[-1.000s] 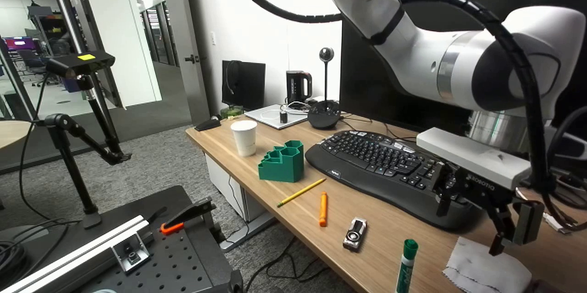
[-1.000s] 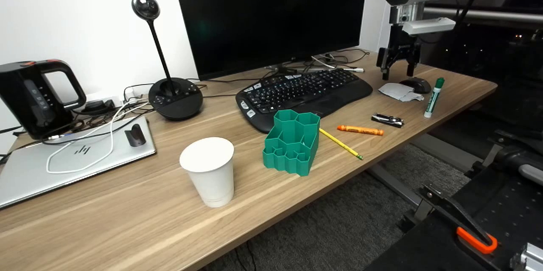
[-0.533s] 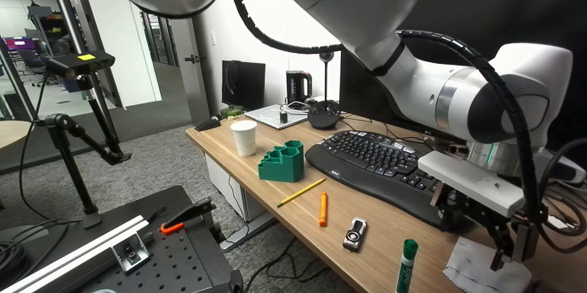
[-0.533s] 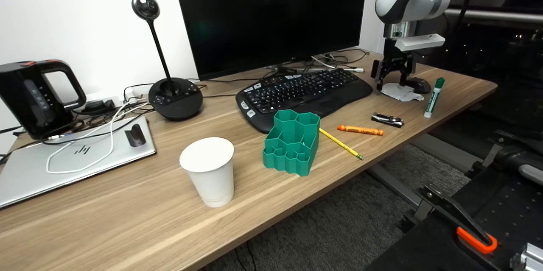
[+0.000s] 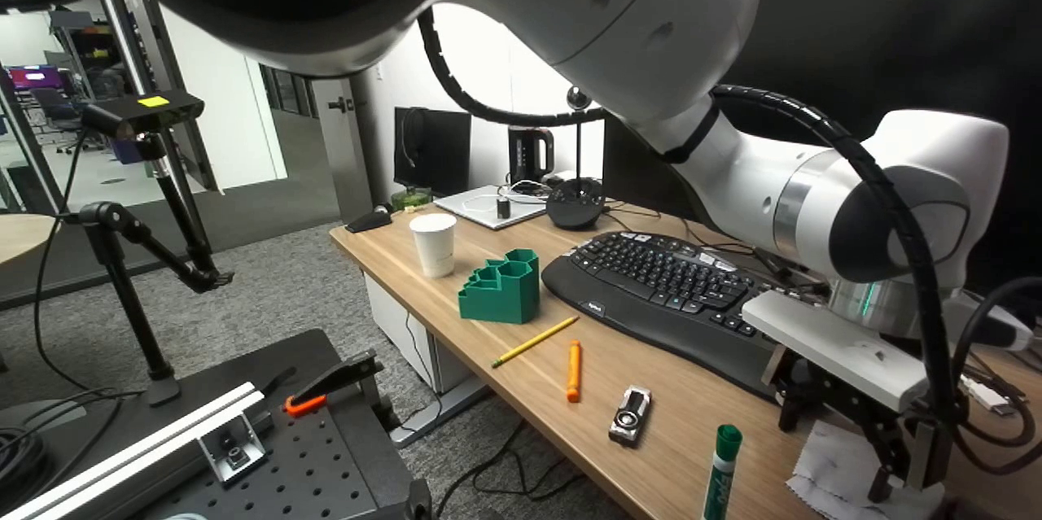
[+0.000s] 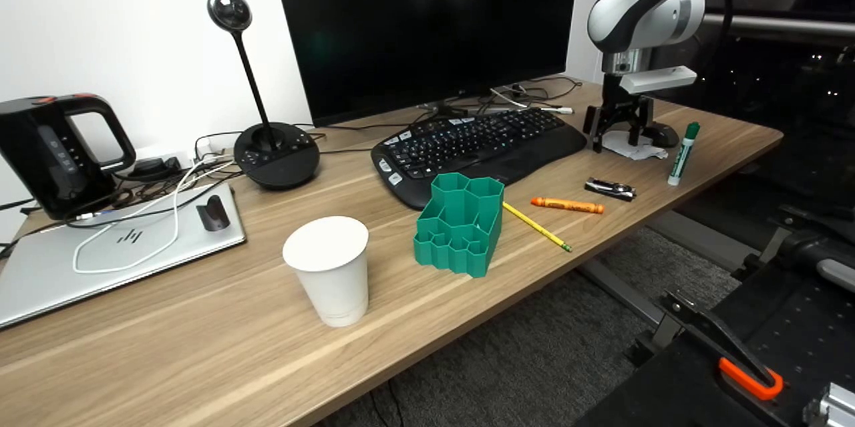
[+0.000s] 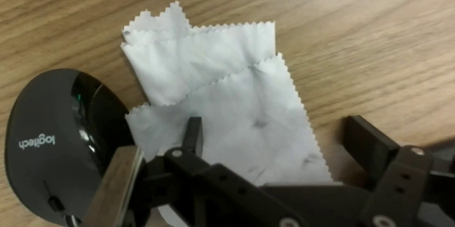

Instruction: Move the white cloth to the left

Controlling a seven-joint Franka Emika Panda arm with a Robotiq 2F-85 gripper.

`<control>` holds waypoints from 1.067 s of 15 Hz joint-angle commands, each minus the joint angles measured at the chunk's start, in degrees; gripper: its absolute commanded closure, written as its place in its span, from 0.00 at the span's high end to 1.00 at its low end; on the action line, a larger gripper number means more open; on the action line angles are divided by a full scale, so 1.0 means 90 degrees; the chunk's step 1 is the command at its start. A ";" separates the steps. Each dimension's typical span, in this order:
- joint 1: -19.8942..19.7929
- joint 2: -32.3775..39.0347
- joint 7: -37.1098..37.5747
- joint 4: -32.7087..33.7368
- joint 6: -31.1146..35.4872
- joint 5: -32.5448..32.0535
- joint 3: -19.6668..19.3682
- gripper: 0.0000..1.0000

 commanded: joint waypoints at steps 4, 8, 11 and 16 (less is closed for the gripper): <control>0.0069 -0.0142 -0.0433 -0.0199 -0.0684 -0.0030 0.0162 1.00; 0.0299 -0.0120 -0.0718 -0.0358 -0.0551 -0.0056 0.0229 1.00; 0.0428 -0.0059 -0.0654 -0.0338 -0.0817 -0.0108 0.0329 1.00; 0.0617 -0.0155 -0.0664 -0.0475 -0.1096 -0.0103 0.0400 1.00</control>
